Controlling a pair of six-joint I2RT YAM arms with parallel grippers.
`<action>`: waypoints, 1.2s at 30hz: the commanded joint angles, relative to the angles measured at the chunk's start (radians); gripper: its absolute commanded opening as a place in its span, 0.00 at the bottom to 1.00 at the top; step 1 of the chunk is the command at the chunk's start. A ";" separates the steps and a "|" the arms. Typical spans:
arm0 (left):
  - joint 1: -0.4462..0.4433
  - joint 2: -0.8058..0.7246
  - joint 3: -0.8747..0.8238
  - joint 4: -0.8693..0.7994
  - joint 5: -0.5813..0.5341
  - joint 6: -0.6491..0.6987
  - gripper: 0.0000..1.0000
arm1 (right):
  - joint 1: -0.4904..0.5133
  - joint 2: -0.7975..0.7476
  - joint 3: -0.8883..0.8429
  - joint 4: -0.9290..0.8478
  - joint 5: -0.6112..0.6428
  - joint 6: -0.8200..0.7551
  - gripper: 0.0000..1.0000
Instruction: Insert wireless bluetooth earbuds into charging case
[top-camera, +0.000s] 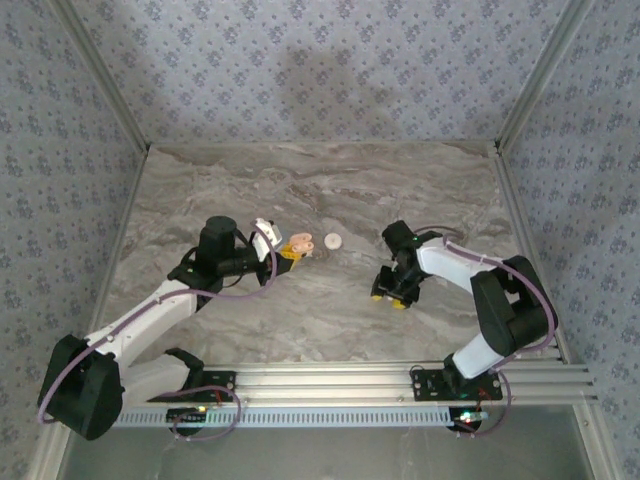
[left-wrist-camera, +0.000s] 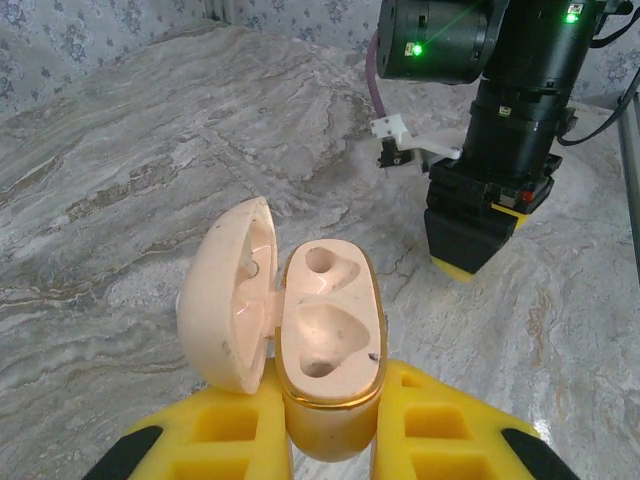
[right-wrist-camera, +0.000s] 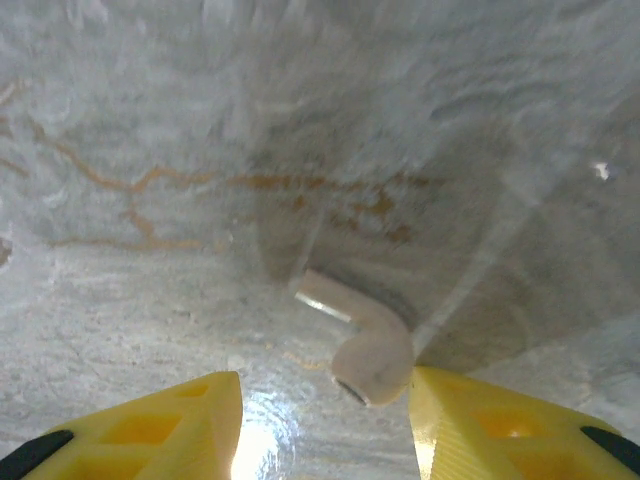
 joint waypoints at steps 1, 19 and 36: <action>0.003 -0.020 0.023 0.000 -0.003 0.014 0.15 | -0.016 0.009 0.024 0.030 0.045 -0.014 0.49; 0.004 -0.029 0.025 -0.004 -0.012 0.013 0.15 | 0.029 -0.104 0.050 -0.060 0.071 0.054 0.47; 0.005 -0.027 0.025 -0.004 0.002 0.000 0.15 | 0.086 0.022 0.041 0.034 0.031 0.086 0.45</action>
